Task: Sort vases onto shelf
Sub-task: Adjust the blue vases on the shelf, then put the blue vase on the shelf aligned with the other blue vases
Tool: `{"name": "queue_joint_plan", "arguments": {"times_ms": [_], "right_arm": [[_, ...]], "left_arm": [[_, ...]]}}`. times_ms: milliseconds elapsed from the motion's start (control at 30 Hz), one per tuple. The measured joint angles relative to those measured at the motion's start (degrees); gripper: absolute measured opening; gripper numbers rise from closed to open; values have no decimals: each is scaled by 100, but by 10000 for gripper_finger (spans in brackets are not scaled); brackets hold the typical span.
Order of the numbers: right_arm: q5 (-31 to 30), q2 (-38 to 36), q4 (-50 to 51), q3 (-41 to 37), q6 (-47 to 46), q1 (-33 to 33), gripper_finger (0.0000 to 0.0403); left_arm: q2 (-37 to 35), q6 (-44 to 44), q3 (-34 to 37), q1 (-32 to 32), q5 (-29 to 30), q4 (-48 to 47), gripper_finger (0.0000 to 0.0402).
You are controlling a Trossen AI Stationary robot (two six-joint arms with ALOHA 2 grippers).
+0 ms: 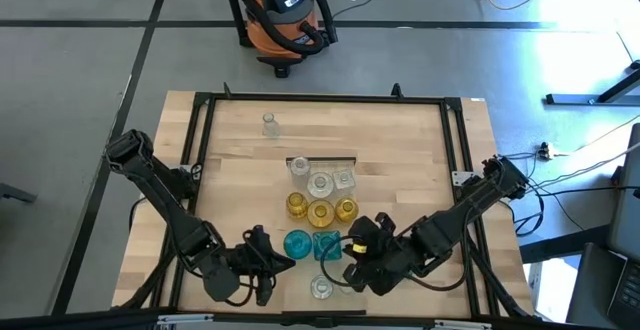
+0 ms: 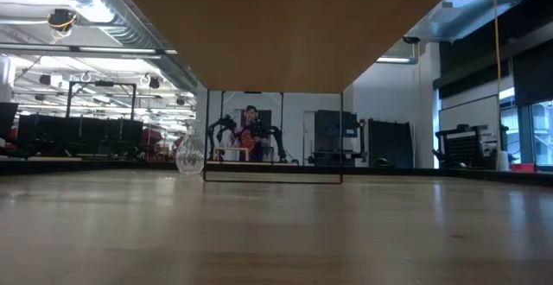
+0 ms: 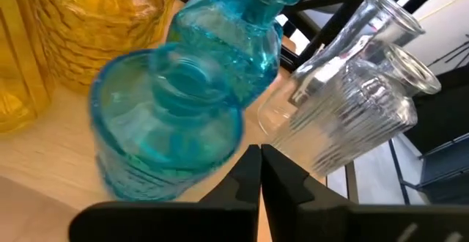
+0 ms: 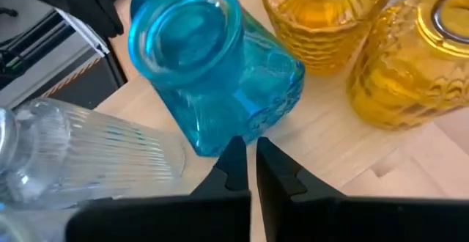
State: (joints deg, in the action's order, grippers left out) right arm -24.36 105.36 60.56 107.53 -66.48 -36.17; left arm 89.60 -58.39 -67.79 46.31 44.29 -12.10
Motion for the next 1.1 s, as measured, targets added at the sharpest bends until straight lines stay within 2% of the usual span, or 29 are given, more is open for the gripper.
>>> {"name": "queue_joint_plan", "arguments": {"times_ms": [267, 467, 700, 833, 967, 1100], "right_arm": [[73, 0, -32, 0, 97, 73, 0], [-245, -231, 731, 0, -240, -87, 0], [-761, -497, 2002, 5, -1190, -1128, 0], [-908, -503, 2067, -386, -1918, -1822, 3], [-607, -481, 2062, -854, -2467, -2292, 43], [-210, -492, 2092, -1325, -2555, -2474, 129]], "left_arm": [[2, -2, 0, 70, -36, 2, 1], [-46, -149, 0, 432, -56, 25, 1], [-243, -494, -2, 1057, 139, -371, 0], [-211, -850, -2, 1164, 142, -788, 0], [-201, -823, 0, 1061, 170, -942, 0], [-201, -606, 0, 833, 121, -975, 0]]}}
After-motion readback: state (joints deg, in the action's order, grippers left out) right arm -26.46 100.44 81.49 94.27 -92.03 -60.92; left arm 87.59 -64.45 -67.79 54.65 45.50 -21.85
